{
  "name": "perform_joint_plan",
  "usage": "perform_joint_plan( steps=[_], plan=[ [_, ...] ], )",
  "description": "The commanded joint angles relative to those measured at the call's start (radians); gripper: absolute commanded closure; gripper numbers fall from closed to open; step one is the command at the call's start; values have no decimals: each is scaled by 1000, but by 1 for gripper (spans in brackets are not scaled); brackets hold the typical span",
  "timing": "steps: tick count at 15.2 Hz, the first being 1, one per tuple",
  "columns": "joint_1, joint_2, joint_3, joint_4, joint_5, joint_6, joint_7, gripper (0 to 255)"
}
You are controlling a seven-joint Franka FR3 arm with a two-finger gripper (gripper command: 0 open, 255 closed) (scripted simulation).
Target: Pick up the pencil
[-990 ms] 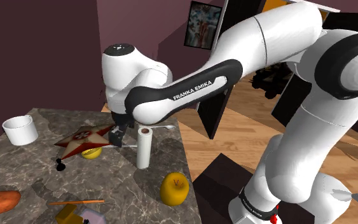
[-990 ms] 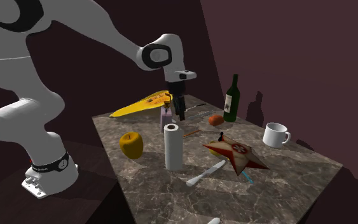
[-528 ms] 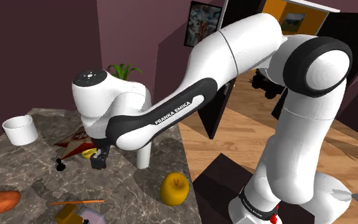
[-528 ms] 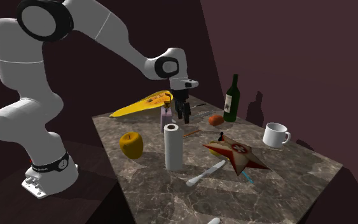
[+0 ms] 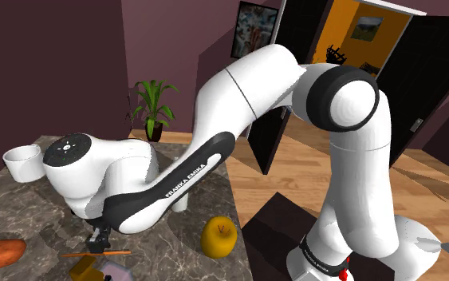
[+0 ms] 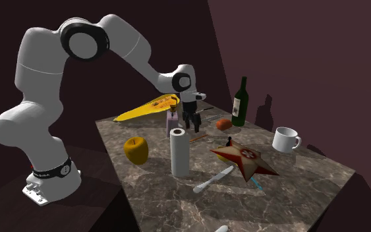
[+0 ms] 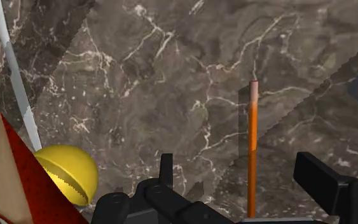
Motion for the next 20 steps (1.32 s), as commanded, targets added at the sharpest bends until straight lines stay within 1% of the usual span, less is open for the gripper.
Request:
perform_joint_plan(
  steps=[1, 2, 3, 10, 12, 13, 20],
  plan=[
    [33, 61, -2, 40, -32, 3, 4, 0],
    [50, 91, -4, 61, -46, 2, 4, 0],
    [54, 98, -4, 67, -50, 2, 3, 0],
    [73, 169, -33, 71, -93, 61, 42, 0],
    [73, 168, -33, 71, -93, 61, 42, 0],
    [74, 168, -33, 71, -93, 61, 42, 255],
    [74, 168, -33, 71, -93, 61, 41, 255]
  ],
)
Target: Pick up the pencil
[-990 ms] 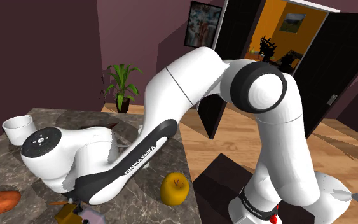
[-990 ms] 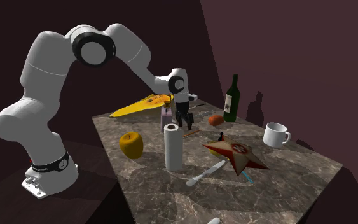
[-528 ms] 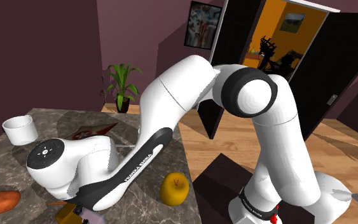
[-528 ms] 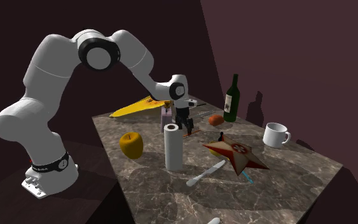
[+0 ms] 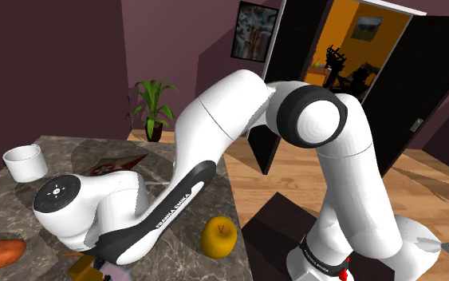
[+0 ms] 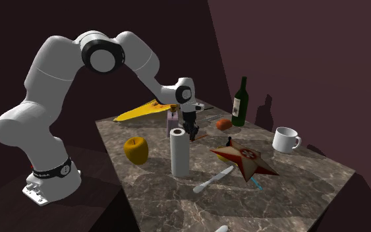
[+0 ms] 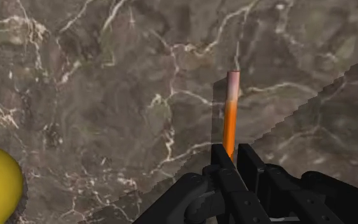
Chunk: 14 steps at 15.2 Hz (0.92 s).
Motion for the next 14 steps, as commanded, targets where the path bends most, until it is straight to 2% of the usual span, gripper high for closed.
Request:
perform_joint_plan(
  steps=[1, 14],
  plan=[
    [0, 1, 0, 0, 0, 0, 0, 255],
    [-29, -107, 44, -1, 69, -95, -61, 255]
  ],
)
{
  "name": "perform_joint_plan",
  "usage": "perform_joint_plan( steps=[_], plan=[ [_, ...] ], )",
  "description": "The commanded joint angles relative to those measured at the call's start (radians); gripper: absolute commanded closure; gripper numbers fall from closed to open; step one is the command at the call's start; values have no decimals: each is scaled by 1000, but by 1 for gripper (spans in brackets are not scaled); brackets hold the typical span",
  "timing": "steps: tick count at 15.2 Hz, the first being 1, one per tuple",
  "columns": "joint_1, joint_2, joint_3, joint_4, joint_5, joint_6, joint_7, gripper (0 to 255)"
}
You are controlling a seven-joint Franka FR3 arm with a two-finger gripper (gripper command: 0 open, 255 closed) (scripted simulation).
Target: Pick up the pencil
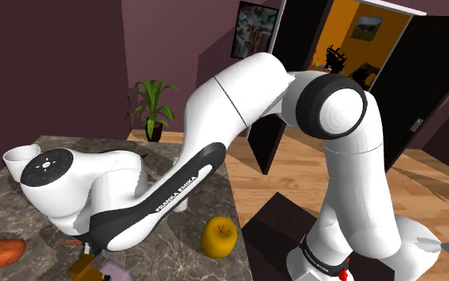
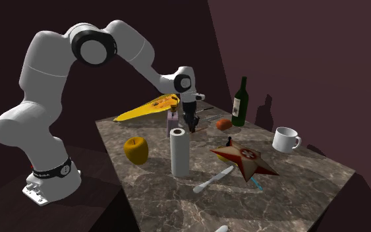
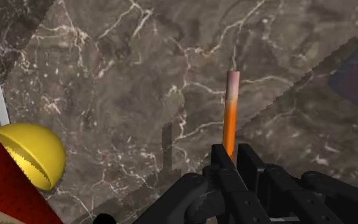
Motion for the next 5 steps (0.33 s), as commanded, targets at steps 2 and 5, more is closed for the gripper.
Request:
perform_joint_plan(
  steps=[2, 5],
  plan=[
    [-6, -27, 11, 3, 18, -27, -15, 255],
    [-8, -36, 14, 5, 25, -36, -21, 255]
  ],
)
